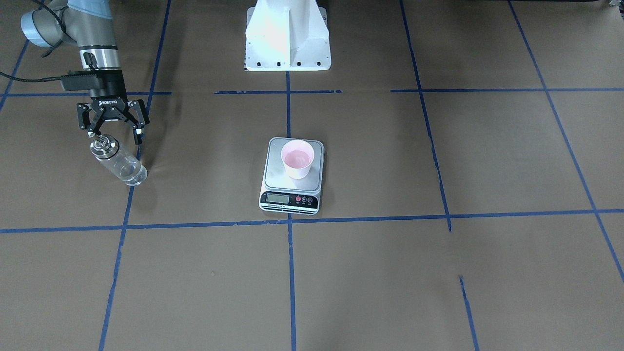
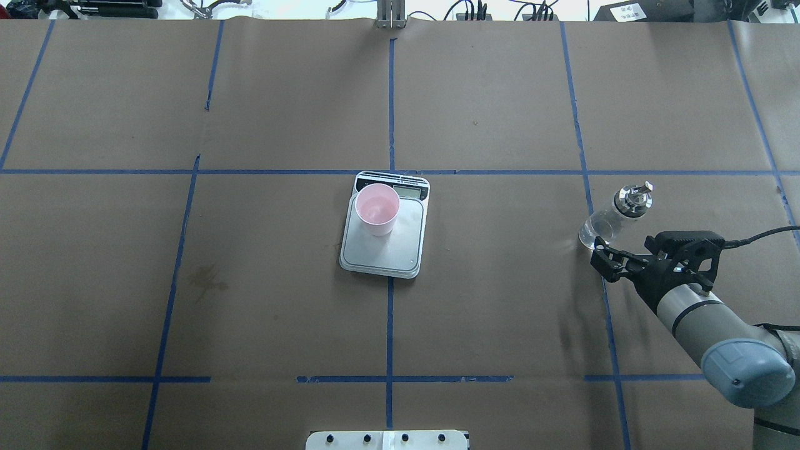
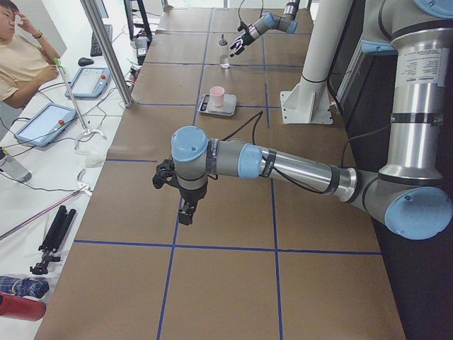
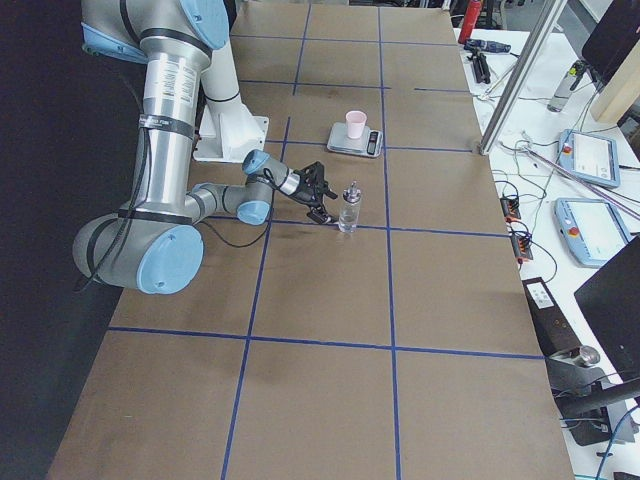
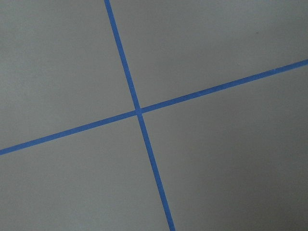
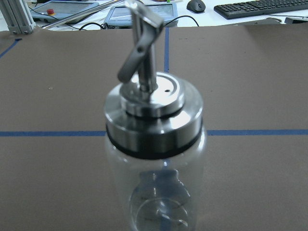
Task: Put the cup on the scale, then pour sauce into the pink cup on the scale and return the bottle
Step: 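Reach the right gripper to the glass bottle and grasp its neck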
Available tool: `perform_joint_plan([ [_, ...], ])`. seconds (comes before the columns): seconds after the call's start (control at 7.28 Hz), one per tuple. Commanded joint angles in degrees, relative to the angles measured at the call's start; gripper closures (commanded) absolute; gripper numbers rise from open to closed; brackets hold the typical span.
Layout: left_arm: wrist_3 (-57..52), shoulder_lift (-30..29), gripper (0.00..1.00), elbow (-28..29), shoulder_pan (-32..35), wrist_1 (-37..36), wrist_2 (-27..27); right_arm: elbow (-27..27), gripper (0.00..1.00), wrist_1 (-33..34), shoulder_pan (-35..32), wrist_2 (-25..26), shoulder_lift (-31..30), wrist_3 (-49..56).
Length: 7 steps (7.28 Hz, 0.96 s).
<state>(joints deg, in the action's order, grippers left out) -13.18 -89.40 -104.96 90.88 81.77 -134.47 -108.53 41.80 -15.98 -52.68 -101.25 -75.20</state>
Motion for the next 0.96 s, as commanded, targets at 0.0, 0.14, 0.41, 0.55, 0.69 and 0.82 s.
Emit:
perform_joint_plan([
  [0.0,0.00,0.45,0.00,-0.33,0.00,0.06,0.00,2.44,0.00,-0.41,0.07,1.18,1.06,1.19],
  [0.14,0.00,0.45,0.00,-0.33,0.00,0.06,0.00,2.53,0.00,-0.41,-0.01,2.05,1.67,1.37],
  [0.41,0.09,0.45,0.00,-0.33,0.00,0.06,0.00,2.53,0.00,-0.50,-0.19,2.93,2.55,2.86],
  [0.55,0.09,0.45,0.00,-0.42,0.00,0.06,0.00,2.53,0.00,-0.50,-0.54,3.55,2.73,4.26],
  [0.69,0.09,0.45,0.00,-0.42,0.00,0.06,0.00,2.53,0.00,-0.50,-1.06,3.73,2.90,4.27],
  [0.82,0.09,0.45,0.00,-0.42,-0.09,0.06,0.00,2.53,0.00,-0.50,-1.76,3.64,3.34,4.36],
])
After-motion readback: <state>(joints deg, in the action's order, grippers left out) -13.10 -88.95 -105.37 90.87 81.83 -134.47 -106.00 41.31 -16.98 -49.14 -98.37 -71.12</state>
